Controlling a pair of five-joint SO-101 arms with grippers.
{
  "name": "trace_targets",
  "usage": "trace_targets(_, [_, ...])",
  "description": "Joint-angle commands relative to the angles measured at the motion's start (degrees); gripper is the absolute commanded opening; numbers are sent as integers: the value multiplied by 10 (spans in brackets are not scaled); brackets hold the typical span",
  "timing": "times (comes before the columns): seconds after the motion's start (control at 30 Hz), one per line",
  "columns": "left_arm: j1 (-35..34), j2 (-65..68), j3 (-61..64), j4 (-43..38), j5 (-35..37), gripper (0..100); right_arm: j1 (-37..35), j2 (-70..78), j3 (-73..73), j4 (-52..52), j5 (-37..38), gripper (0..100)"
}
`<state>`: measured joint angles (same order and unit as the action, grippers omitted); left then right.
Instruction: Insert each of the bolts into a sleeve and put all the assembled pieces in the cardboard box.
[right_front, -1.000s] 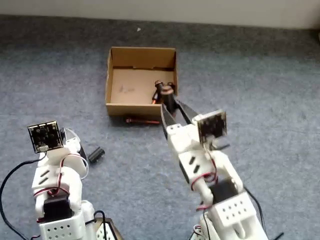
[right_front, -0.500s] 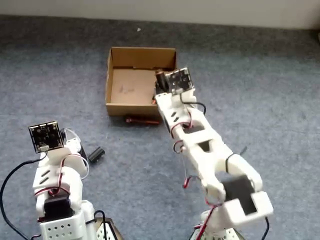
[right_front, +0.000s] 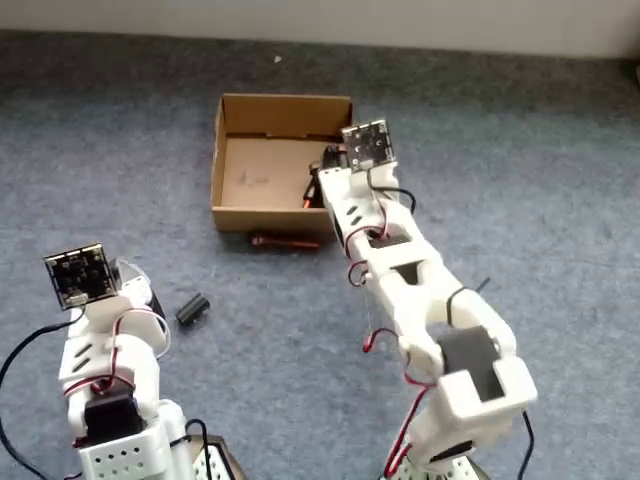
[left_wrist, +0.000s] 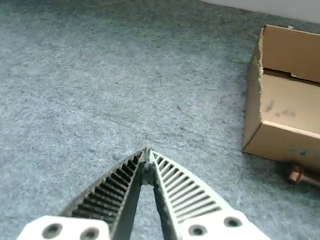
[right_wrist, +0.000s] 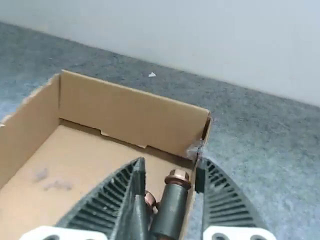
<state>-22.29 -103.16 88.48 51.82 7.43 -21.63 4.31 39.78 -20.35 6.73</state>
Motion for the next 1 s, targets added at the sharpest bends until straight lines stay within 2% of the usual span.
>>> trace_targets(0.0, [-44,-8,-22,-11,-1,21,-30,-128,22,65,-7,127])
trace_targets(0.13, [-78,-8,-27,-11,4,21,-93,-231,61,188,-13,127])
trace_targets(0.3, [-119,-8,-29,-12,47,21,-196,-285,74,324,-149,127])
trace_targets(0.43, [-124,-8,-29,-12,47,21,-277,-255,59,398,-244,130])
trace_targets(0.6, [-124,-8,-29,-12,47,21,-335,-182,10,432,-333,132])
trace_targets(0.77, [-128,-8,-29,-15,47,21,-369,-95,-81,480,-384,132])
trace_targets(0.97, [-168,-8,-26,-32,48,21,-384,-12,-215,568,-455,132])
